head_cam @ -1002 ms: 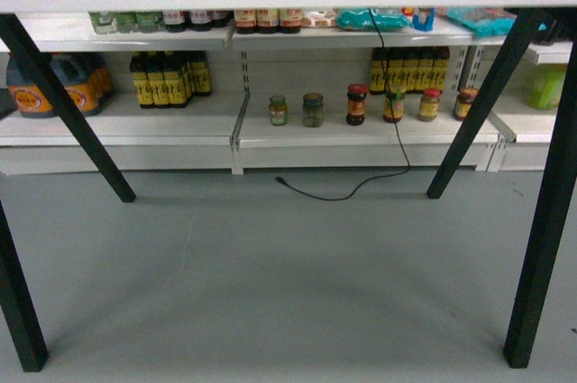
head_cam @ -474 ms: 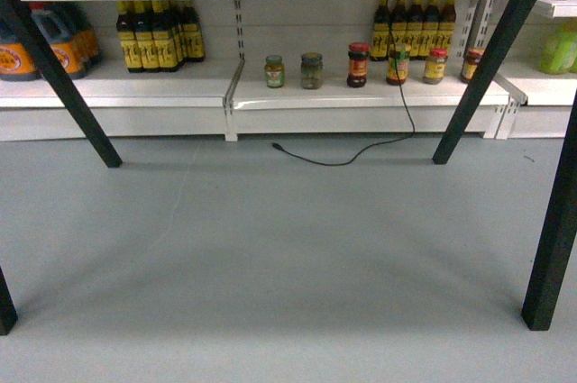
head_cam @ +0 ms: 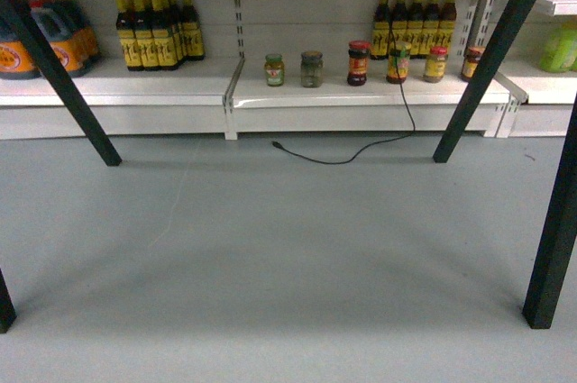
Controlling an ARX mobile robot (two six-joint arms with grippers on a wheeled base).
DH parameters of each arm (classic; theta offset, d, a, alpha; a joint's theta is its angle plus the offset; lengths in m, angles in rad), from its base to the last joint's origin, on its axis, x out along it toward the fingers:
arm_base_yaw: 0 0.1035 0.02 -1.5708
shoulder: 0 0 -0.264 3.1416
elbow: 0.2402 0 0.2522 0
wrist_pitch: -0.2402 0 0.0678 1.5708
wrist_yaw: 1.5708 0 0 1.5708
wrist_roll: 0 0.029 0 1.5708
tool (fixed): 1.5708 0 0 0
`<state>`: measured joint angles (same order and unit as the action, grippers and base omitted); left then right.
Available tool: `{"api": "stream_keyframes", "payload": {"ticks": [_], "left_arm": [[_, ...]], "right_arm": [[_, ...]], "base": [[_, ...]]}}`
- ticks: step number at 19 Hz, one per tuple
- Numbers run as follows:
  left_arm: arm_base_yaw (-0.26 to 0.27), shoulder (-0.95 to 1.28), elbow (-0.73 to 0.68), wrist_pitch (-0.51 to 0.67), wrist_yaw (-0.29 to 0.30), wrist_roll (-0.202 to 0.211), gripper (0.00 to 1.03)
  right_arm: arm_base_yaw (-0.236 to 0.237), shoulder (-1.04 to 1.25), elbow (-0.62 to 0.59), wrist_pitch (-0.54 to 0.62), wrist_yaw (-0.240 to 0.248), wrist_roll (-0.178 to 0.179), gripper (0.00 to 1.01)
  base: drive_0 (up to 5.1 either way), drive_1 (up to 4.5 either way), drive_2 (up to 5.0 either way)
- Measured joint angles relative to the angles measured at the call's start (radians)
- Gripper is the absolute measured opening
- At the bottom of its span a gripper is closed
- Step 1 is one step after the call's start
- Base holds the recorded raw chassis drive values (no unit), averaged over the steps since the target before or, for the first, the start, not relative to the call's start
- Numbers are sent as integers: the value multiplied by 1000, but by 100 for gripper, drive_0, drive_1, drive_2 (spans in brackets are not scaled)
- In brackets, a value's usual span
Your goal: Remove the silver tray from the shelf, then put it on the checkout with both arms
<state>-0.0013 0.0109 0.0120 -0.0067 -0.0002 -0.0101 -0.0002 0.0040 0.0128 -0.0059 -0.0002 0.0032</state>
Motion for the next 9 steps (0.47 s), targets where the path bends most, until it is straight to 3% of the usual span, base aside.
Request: {"api": "stream_keyframes", "payload": {"ticks": [9], "left_arm": [[0, 0, 0, 0, 0, 0, 98]], "right_arm": [[0, 0, 0, 0, 0, 0, 98]], "base": [[0, 0, 0]]}}
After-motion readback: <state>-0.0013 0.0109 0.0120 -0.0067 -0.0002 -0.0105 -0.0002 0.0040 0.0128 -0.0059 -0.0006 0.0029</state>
